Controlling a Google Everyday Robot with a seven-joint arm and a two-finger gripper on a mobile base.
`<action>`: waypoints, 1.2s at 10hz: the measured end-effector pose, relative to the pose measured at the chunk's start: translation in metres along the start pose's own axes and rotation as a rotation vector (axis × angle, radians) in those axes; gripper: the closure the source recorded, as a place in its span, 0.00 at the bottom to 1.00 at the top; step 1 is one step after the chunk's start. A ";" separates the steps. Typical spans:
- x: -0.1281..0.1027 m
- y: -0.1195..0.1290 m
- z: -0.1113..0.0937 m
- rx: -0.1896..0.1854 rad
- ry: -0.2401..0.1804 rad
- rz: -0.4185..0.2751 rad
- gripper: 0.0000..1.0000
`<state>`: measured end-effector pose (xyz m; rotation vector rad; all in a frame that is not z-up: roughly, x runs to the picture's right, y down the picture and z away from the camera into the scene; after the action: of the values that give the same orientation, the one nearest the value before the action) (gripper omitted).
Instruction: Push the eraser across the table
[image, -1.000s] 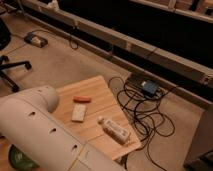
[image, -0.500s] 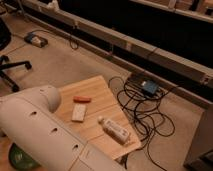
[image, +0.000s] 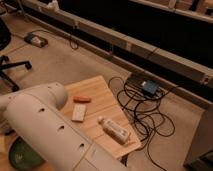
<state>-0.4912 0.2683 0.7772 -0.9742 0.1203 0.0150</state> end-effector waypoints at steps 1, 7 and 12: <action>0.000 -0.001 0.000 -0.001 -0.003 0.001 0.20; -0.051 0.028 0.005 -0.004 0.018 -0.121 0.20; -0.075 0.035 0.002 0.004 0.019 -0.189 0.20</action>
<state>-0.5678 0.2929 0.7573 -0.9782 0.0451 -0.1681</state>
